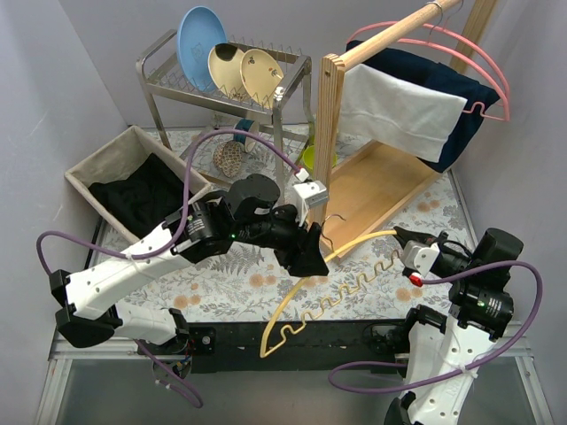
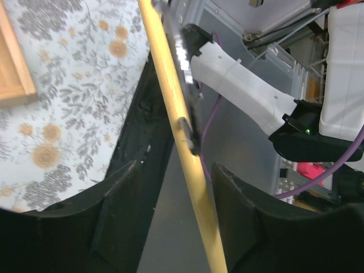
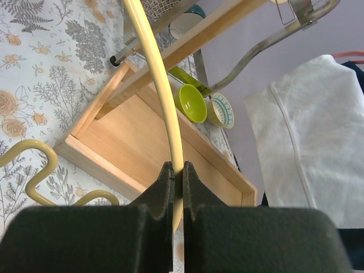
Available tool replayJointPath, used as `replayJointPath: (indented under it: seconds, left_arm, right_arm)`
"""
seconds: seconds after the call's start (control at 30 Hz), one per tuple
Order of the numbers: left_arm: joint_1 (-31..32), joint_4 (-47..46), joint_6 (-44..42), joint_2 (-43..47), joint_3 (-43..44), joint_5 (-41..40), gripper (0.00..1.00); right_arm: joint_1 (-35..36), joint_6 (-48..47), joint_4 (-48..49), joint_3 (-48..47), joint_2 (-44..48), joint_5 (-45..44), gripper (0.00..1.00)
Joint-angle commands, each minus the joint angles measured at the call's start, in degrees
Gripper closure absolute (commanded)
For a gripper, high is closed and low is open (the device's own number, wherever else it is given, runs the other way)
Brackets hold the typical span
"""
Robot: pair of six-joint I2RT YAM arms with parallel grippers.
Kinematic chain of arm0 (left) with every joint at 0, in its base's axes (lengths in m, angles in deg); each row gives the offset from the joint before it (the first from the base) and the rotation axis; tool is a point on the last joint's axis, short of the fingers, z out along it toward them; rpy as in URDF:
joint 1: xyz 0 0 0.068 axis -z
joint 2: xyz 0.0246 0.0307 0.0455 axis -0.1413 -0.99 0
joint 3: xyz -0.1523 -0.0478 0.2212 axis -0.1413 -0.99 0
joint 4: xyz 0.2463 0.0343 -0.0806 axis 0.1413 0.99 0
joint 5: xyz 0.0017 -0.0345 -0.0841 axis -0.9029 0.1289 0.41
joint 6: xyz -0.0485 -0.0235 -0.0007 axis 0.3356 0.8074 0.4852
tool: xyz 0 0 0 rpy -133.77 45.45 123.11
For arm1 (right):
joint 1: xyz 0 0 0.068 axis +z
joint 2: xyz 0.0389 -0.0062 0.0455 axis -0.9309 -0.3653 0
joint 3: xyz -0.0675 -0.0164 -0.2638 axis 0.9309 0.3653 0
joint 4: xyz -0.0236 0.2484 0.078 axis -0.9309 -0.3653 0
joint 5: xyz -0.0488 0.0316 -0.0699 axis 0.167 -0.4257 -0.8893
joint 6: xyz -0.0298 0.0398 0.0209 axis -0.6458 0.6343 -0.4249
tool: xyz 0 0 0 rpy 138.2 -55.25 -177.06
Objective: Place the skirt on the hanger
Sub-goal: Pass the hanger from the right arm to the left
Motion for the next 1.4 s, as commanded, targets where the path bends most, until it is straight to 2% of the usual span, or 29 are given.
replayJointPath:
  seconds: [0.0, 0.17, 0.23, 0.27, 0.43, 0.53, 0.57, 0.63, 0.67, 0.77, 0.9, 1.0, 1.07, 1.17, 1.27, 1.33, 1.37]
  left_arm:
    - [-0.27, -3.04, 2.78, 1.91, -3.96, 5.81, 0.53]
    - [-0.27, -5.51, 4.19, 2.00, -5.81, 8.10, 0.81]
    - [-0.27, -5.77, 4.45, 2.00, -5.99, 9.68, 0.89]
    - [-0.27, -5.95, 4.71, 2.00, -6.51, 9.86, 1.00]
    - [-0.27, -8.14, 8.22, 5.51, -12.30, 10.30, 1.00]
    - [-0.27, -9.47, 11.12, 9.27, -18.02, 8.99, 1.00]
    - [-0.27, -9.21, 11.74, 10.16, -19.16, 7.42, 1.00]
    - [-0.35, -8.42, 12.54, 13.05, -21.98, 5.66, 1.00]
    - [-0.35, -6.93, 13.32, 14.12, -22.68, 4.34, 1.00]
    - [-0.62, -2.81, 15.17, 16.75, -23.65, -1.02, 1.00]
    - [-0.97, 2.74, 17.80, 19.40, -21.90, -12.60, 1.00]
    - [-1.06, 6.34, 19.82, 20.02, -19.62, -17.37, 1.00]
    - [-1.06, 9.93, 20.97, 19.58, -17.69, -22.55, 1.00]
    - [-1.06, 12.58, 23.52, 19.57, -16.28, -28.27, 1.00]
    - [-1.06, 13.73, 26.59, 20.72, -15.83, -32.65, 1.00]
    - [-1.06, 14.35, 28.26, 21.59, -15.74, -35.12, 1.00]
    - [-1.06, 15.74, 30.97, 21.86, -15.57, -37.92, 1.00]
  right_arm:
    - [0.10, -3.07, -3.61, 0.63, 0.55, 5.06, 0.99]
    - [0.10, -4.47, -5.10, 1.51, 0.73, 5.58, 0.99]
    - [0.10, -5.35, -5.89, 1.77, 0.73, 5.67, 0.99]
    - [0.10, -5.44, -6.07, 1.94, 0.73, 5.76, 0.99]
    - [0.10, -6.41, -8.09, 2.47, 0.81, 7.25, 0.99]
    - [0.10, -6.67, -10.46, 2.74, 0.73, 8.74, 0.70]
    - [0.10, -6.67, -11.07, 3.00, 0.73, 9.27, 0.52]
    - [0.10, -6.06, -11.96, 3.18, 0.73, 9.63, 0.37]
    - [0.10, -5.36, -11.87, 3.35, 0.73, 9.80, 0.25]
    - [0.10, 0.26, -8.72, 3.44, 0.55, 9.80, 0.12]
    - [0.10, 14.30, 0.33, 4.05, 0.20, 9.63, 0.09]
    - [0.10, 25.28, 7.44, 3.79, -0.94, 9.54, 0.09]
    - [0.10, 33.09, 10.61, 2.83, -3.21, 9.97, 0.09]
    - [0.54, 38.93, 10.55, 0.55, -8.65, 11.29, 0.09]
    - [3.96, 40.61, 7.03, -3.31, -14.36, 11.21, 0.10]
    - [10.36, 44.89, 7.63, -3.94, -16.23, 8.94, 0.10]
    - [13.34, 47.27, 9.12, -3.59, -17.11, 5.01, 0.08]
